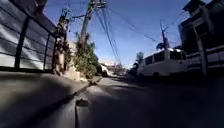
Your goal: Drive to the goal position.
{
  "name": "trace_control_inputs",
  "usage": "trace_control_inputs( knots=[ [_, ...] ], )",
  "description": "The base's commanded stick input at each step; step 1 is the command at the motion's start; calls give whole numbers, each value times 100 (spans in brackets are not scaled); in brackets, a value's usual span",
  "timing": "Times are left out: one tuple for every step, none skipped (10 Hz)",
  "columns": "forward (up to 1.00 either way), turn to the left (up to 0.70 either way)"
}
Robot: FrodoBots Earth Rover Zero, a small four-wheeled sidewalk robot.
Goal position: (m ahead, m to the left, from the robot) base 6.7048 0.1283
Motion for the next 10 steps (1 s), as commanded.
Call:
trace_control_inputs(
  knots=[
    [100,8],
    [100,8],
    [100,8],
    [100,4],
    [100,0],
    [100,0],
    [100,0],
    [100,0],
    [100,0],
    [100,0]
  ],
)
